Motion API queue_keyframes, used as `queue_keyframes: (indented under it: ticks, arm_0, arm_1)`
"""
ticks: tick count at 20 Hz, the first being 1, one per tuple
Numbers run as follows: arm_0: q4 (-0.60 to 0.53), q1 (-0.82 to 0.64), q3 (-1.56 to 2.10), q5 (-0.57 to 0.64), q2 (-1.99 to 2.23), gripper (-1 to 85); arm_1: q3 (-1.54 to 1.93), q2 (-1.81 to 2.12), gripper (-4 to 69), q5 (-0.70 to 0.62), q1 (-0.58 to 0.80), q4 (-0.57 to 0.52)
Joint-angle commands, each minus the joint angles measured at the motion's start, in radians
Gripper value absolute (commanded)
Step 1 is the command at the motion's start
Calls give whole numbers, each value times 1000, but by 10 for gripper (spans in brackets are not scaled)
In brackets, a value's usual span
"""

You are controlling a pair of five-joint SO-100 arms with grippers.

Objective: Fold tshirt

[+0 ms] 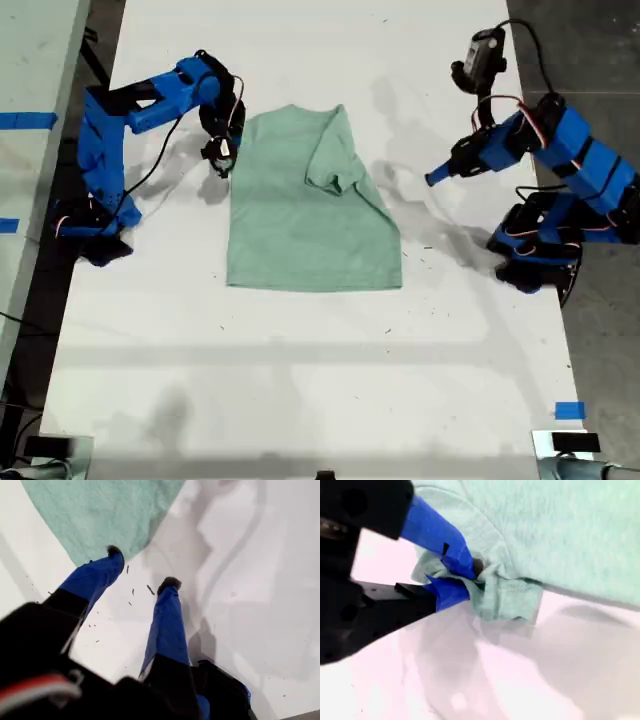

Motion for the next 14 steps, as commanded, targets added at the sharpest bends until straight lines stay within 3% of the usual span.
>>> queue_keyframes:
  ticks: [1, 7, 11, 14]
  arm_0:
    - [8, -34, -26, -15, 183, 1]
    - [-25, 94, -64, -17, 365, 1]
    - [-6, 250, -365, -31, 196, 1]
    - [-92, 313, -416, -25, 115, 1]
  arm_1:
    - [-6, 32, 191, 12, 5, -37]
    - [18, 46, 191, 38, -5, -48]
    - [44, 48, 191, 61, -21, -71]
    - [57, 44, 190, 80, -32, -80]
